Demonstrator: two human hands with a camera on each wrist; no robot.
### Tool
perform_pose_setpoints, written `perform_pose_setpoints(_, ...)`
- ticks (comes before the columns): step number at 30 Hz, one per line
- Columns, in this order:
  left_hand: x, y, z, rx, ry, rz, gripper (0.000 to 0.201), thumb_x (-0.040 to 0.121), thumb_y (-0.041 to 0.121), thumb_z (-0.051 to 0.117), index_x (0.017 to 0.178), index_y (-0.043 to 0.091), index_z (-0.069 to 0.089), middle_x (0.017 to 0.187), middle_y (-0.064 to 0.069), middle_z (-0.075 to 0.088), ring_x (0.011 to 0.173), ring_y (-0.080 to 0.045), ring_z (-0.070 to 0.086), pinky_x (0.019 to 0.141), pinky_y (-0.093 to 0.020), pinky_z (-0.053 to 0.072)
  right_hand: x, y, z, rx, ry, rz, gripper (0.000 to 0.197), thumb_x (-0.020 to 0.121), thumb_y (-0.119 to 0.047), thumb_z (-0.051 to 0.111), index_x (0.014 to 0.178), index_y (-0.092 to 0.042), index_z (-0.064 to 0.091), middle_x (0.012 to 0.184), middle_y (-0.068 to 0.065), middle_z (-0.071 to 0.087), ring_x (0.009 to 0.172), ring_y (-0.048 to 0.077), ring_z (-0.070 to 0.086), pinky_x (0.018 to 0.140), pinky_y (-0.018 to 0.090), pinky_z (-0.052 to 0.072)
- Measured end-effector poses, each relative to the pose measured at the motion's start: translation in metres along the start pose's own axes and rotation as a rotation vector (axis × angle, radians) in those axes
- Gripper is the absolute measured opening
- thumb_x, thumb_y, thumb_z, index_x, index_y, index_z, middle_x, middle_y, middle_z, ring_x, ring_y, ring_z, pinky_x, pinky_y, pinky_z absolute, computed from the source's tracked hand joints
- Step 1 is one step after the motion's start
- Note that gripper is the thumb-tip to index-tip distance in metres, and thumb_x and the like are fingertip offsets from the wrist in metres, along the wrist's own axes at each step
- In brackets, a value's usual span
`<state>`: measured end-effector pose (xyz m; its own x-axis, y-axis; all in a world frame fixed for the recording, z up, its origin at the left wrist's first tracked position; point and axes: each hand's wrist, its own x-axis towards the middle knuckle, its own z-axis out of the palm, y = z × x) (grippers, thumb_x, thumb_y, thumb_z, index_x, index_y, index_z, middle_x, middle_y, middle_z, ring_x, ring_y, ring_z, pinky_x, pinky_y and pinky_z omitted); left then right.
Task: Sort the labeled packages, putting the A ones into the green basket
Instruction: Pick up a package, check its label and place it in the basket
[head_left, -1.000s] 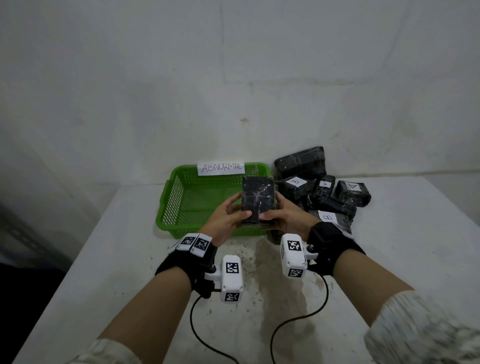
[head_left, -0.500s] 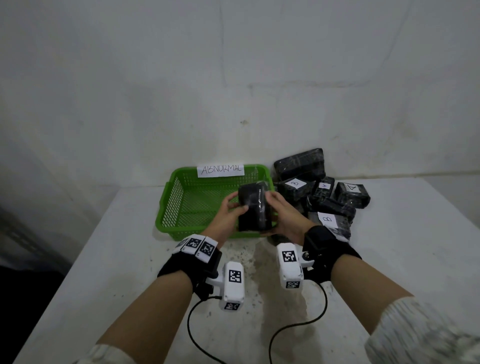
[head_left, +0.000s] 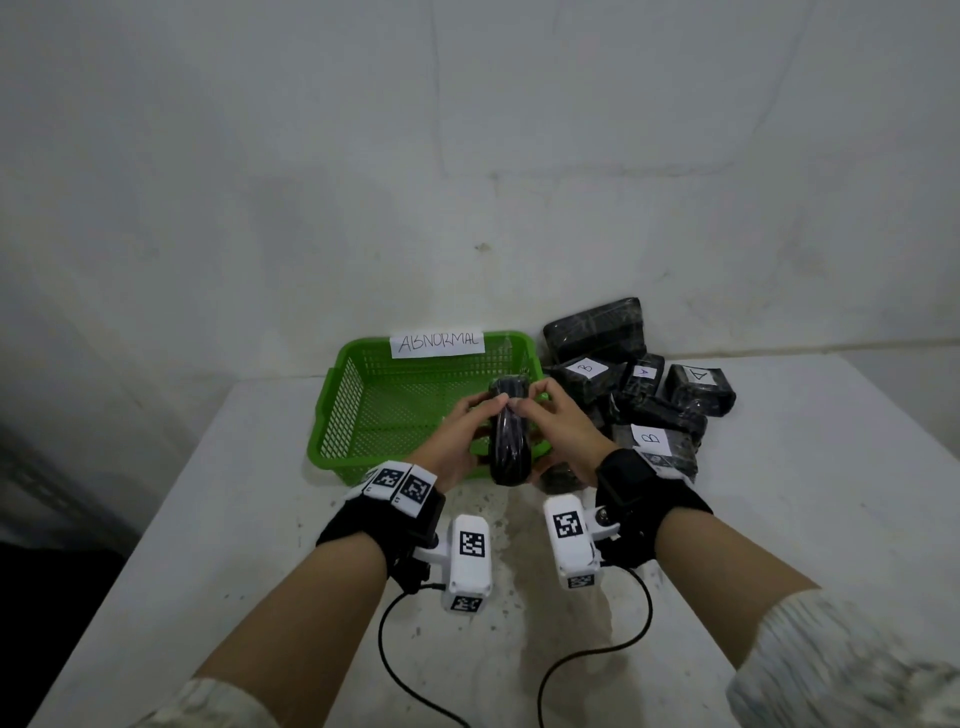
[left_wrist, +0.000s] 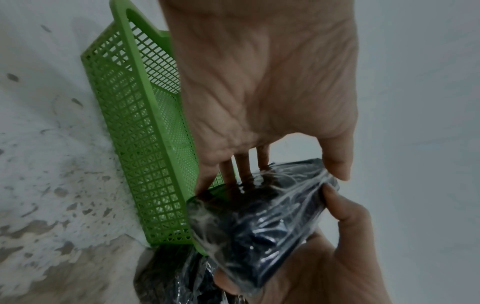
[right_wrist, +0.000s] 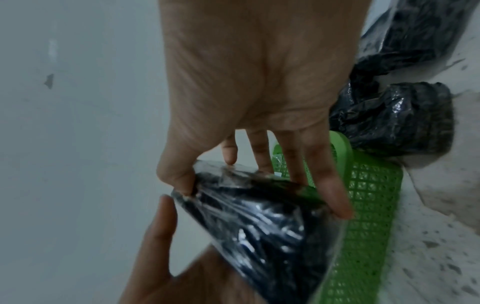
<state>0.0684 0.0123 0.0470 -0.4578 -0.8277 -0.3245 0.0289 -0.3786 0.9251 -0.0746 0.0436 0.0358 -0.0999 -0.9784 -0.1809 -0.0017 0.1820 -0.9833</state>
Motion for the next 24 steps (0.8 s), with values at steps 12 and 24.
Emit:
perform_pose_setpoints(12,0.007,0.003,-0.003,0.142,0.051,0.03,0.046,0.094,0.037,0.047,0.128,0.008,0.042,0.125,-0.014,0.054,0.114,-0.034,0.052,0.096,-0.054,0.043,-0.007,0.0,-0.003,-0.014,-0.145,0.11,0.049,0.084,-0.018,0.069,0.122,-0.029,0.039,0.118,0.015,0.061,0.104,0.036,0.06,0.079,0.052,0.052)
perform_pose_setpoints(24,0.001,0.005,-0.015,0.168,-0.006,0.064,0.04,0.093,0.016,0.05,0.132,0.012,0.046,0.116,-0.013,0.059,0.107,-0.029,0.056,0.09,-0.048,0.049,-0.009,-0.005,0.006,-0.018,-0.116,0.091,0.052,0.084,-0.011,0.069,0.124,-0.029,0.041,0.118,0.016,0.06,0.11,0.037,0.059,0.092,0.06,0.046)
